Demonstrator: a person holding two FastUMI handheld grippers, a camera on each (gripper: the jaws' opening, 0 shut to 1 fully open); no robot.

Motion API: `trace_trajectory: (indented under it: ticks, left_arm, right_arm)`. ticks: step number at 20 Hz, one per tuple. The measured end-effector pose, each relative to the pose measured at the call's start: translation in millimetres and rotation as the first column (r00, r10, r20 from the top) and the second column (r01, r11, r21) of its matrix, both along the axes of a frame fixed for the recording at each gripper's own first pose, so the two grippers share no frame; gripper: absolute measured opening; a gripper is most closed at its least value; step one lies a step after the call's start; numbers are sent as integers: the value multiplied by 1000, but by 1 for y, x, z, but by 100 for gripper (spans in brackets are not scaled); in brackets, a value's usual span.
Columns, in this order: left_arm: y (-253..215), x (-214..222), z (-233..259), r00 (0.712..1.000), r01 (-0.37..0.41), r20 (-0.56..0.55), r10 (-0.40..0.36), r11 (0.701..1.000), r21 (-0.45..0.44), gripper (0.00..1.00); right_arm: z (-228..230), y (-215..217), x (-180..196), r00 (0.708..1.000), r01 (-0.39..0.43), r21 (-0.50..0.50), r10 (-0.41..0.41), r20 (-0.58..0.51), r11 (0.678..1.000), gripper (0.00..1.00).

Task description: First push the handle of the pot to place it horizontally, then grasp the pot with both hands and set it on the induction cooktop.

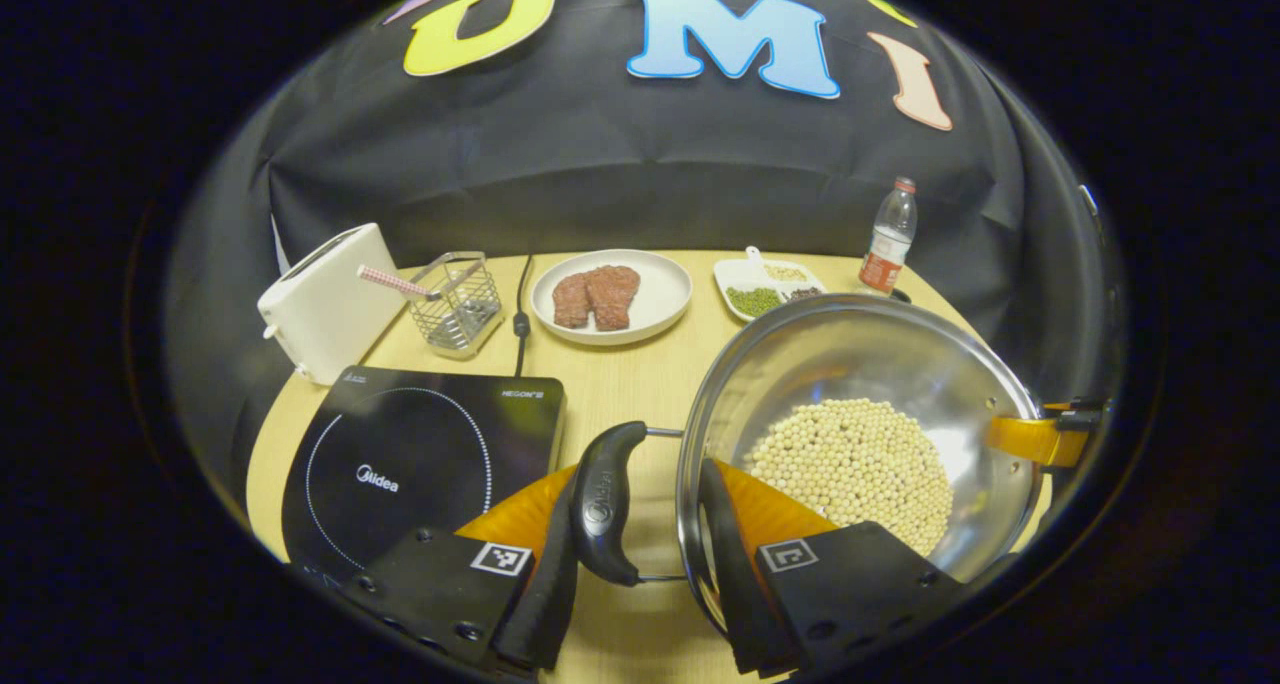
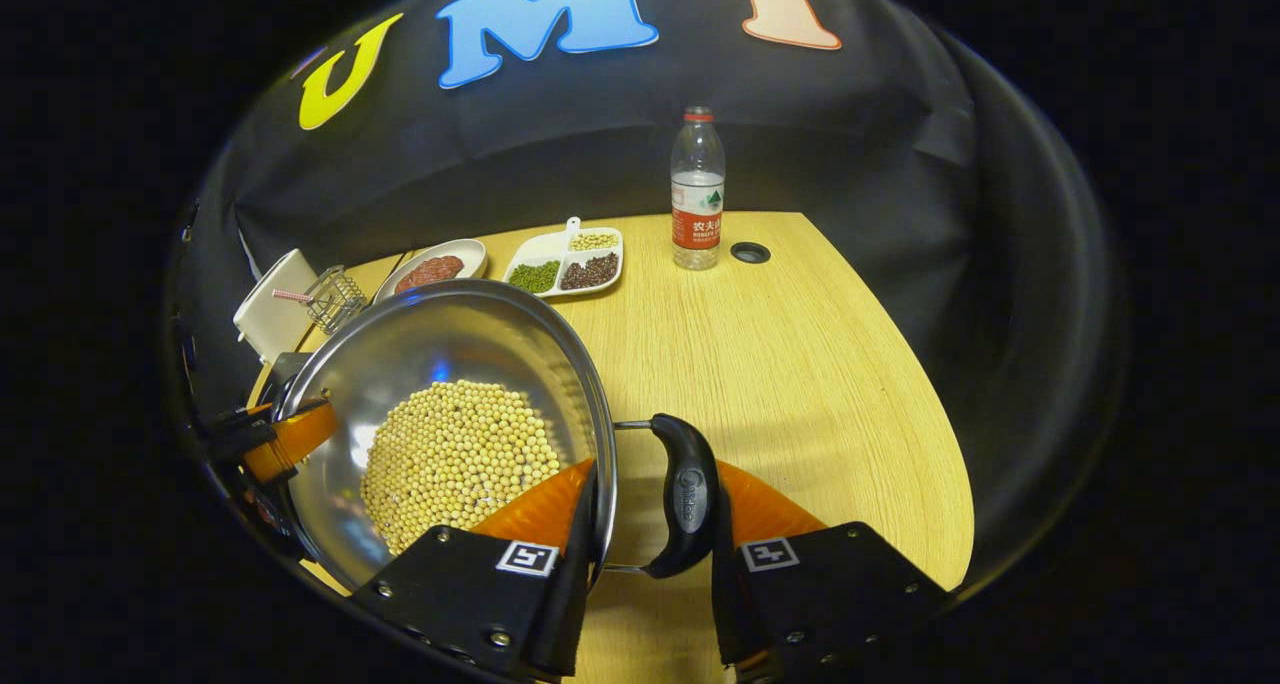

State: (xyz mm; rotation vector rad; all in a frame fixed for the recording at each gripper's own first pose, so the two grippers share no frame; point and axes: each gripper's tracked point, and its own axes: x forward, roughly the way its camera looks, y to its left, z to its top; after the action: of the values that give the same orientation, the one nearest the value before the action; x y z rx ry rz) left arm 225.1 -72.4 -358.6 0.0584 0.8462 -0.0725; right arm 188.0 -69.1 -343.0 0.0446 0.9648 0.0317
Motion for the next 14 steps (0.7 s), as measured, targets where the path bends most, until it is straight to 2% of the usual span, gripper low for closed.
trace_trajectory:
  ticks: [4, 5, 6, 8, 13, 14]
  left_arm:
    - [27, -4, 12, 1000, -7, 22, 7, 1000, 3, 65]
    - [35, -6, 14, 1000, -8, 24, 8, 1000, -1, 68]
    - [43, -7, 17, 1000, -10, 26, 10, 1000, -6, 65]
    - [61, -9, 22, 999, -11, 35, 11, 1000, -8, 69]
    - [103, -16, 27, 999, -28, 43, 29, 999, -19, 65]
    - [112, -17, 28, 998, -32, 46, 33, 999, -18, 69]
  right_arm:
    - [9, 20, -7, 1000, -4, -2, 4, 7, 1000, 52]
    - [10, 26, -9, 1000, -3, -4, 3, 10, 1000, 52]
    - [14, 35, -11, 1000, -3, -5, 3, 15, 1000, 52]
    - [18, 53, -15, 1000, -6, -8, 6, 18, 1000, 52]
    - [25, 87, -20, 1000, -19, -17, 19, 23, 1000, 52]
    - [27, 95, -21, 999, -23, -17, 23, 24, 1000, 52]
